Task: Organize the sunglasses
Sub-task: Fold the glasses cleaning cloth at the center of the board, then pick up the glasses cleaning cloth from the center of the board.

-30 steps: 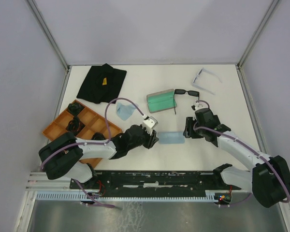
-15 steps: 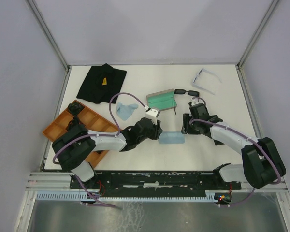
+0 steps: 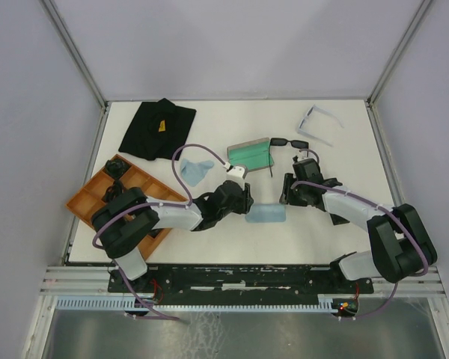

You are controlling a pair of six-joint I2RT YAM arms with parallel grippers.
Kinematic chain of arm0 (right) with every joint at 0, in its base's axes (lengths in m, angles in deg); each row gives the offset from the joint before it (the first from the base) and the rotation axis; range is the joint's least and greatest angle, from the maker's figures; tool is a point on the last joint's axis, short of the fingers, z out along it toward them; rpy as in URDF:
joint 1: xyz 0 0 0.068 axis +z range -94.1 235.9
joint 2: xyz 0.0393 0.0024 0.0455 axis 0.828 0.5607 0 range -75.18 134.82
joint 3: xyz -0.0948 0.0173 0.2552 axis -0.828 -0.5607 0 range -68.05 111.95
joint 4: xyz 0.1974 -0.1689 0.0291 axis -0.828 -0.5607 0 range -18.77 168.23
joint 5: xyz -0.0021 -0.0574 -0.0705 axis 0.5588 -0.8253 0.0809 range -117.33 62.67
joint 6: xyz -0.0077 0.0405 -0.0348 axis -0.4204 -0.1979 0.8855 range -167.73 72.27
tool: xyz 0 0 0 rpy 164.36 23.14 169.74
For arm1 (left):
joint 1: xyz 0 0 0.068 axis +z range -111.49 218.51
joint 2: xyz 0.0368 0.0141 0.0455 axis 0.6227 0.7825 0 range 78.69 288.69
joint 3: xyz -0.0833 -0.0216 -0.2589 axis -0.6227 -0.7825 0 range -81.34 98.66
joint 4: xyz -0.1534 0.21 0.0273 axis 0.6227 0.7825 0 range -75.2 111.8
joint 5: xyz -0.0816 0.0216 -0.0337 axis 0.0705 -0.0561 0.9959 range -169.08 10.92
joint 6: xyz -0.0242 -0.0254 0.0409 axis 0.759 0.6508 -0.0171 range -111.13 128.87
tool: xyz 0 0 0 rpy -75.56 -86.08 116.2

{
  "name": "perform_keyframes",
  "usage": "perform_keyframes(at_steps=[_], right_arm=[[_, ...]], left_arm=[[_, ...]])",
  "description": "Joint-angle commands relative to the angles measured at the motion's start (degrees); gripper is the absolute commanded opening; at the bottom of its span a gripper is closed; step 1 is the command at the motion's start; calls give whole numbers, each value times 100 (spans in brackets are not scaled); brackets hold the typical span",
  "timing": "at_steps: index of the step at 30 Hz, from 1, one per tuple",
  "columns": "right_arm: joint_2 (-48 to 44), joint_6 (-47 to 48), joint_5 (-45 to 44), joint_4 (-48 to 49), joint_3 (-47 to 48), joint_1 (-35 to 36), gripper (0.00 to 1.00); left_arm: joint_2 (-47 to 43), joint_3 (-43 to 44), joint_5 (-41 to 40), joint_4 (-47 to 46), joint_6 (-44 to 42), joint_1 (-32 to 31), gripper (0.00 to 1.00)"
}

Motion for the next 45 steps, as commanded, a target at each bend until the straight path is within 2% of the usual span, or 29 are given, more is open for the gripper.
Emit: perform_keyframes(at_steps=[1,10,23,45], right_arm=[[57,-68,19,142,168,-37,47],[98,-46,97,164,114,-49,47],[108,12,134,140,132,-48,47],[-93,-16,89,94,26,-46,47]], left_arm=[[112,257,-162,-81,270,42,43],[193,370,-239,337,220,38,42],[482,397,-42,425,305,28,42],[221,114,-49,579,349,-146,41]])
